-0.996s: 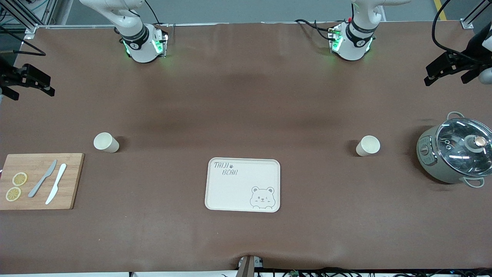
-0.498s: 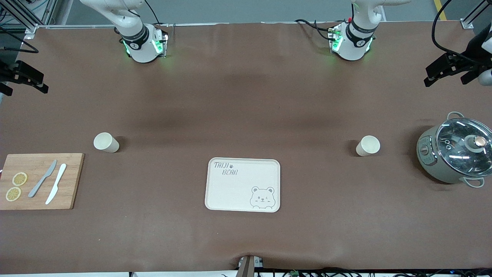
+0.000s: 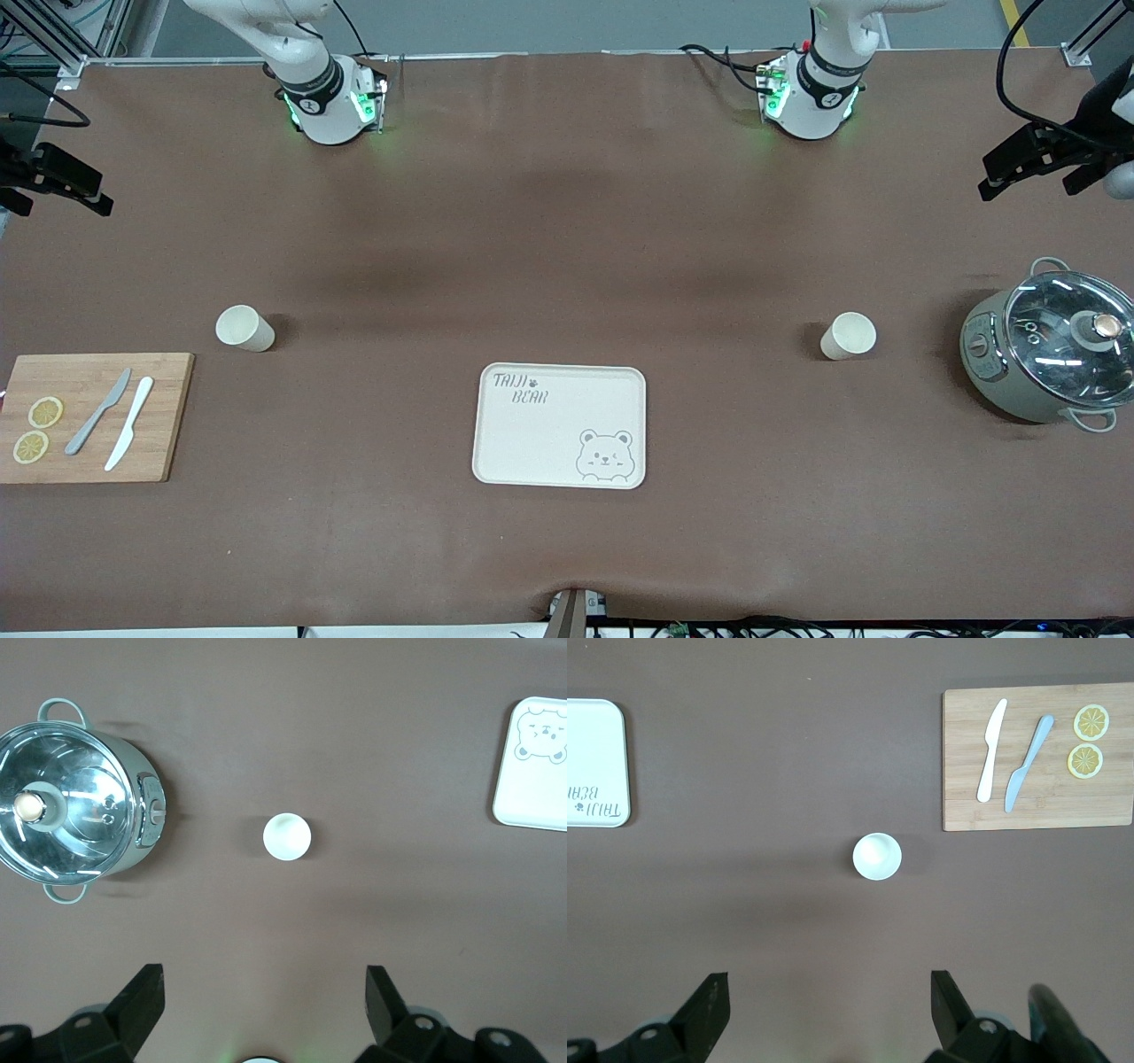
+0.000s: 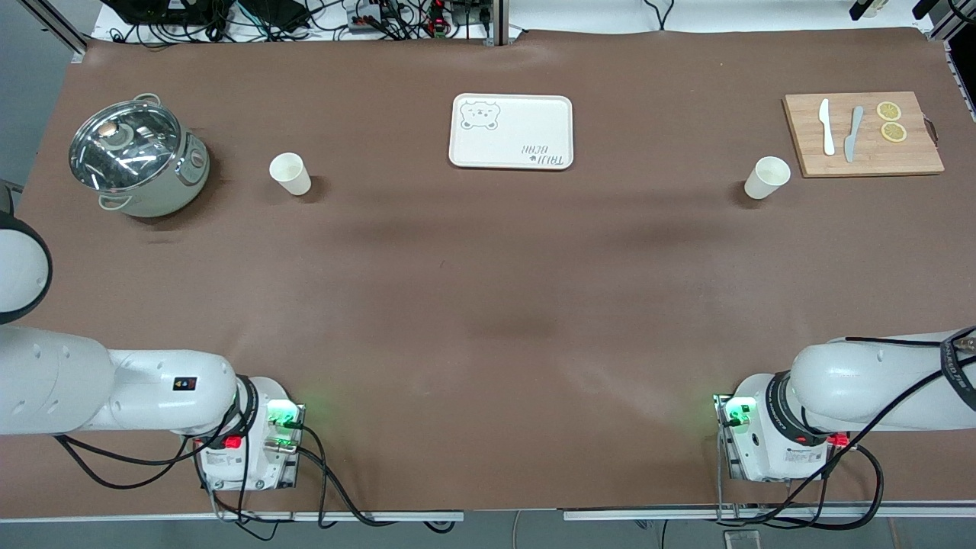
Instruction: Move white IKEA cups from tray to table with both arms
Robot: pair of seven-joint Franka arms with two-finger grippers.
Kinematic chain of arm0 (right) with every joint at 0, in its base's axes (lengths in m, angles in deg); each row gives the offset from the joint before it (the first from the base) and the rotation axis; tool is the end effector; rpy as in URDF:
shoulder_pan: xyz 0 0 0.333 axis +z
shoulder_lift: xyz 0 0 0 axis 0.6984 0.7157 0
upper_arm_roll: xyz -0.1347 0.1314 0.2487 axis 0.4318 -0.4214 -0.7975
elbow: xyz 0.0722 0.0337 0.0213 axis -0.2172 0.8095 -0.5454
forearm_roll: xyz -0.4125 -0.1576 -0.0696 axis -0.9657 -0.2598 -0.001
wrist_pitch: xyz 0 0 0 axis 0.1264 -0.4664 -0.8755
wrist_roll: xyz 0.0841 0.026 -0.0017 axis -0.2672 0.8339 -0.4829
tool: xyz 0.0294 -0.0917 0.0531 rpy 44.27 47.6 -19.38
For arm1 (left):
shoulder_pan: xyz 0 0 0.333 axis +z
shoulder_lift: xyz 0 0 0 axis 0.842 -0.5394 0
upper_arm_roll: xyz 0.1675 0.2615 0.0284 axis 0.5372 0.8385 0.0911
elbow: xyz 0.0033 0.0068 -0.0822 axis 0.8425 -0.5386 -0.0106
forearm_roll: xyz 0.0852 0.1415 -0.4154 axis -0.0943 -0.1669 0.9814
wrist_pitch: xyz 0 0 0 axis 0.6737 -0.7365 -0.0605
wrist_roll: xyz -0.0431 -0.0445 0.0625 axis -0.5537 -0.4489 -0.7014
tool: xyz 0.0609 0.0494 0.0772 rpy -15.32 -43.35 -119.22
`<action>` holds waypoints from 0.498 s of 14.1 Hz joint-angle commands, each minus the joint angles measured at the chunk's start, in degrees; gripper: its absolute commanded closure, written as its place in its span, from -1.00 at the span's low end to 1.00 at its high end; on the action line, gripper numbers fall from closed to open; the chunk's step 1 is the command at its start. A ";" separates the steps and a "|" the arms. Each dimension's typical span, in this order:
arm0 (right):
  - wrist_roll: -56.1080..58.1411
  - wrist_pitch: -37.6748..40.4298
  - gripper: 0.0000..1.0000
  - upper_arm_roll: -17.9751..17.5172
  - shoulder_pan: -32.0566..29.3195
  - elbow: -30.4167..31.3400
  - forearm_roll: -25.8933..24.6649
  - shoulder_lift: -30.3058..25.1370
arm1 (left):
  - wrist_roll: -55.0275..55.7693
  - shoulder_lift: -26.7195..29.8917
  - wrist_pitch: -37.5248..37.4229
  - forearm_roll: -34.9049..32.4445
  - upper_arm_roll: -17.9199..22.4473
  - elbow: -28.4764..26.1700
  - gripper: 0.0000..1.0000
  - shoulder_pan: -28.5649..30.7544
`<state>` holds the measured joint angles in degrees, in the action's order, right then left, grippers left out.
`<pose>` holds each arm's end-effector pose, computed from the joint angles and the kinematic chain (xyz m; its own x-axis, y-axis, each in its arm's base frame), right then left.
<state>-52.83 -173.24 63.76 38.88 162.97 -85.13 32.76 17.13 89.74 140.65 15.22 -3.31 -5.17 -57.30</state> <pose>0.5768 -0.0437 0.6484 0.9997 -0.0183 -0.0140 -0.0185 -0.9998 -0.0120 0.5726 -0.0276 0.6664 0.9979 0.0651 0.0072 0.0651 -0.9979 -0.0032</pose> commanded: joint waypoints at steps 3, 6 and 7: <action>-0.85 0.39 -1.00 -0.49 -0.64 0.22 -0.19 -0.75 | -1.09 0.22 -0.33 -0.08 -0.02 0.24 -1.00 0.56; -0.85 -0.31 -1.00 -0.49 -0.64 0.14 -0.27 -0.57 | -0.14 0.04 -0.33 -0.35 -0.11 0.59 -1.00 0.38; -0.85 -0.40 -1.00 -0.49 -0.64 0.14 -0.27 -0.57 | -0.13 -0.13 -0.33 -0.35 -0.11 1.03 -1.00 0.38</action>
<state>-52.96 -173.41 63.76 38.88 162.97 -85.13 32.76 17.07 89.74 140.66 15.22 -3.22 -5.14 -57.06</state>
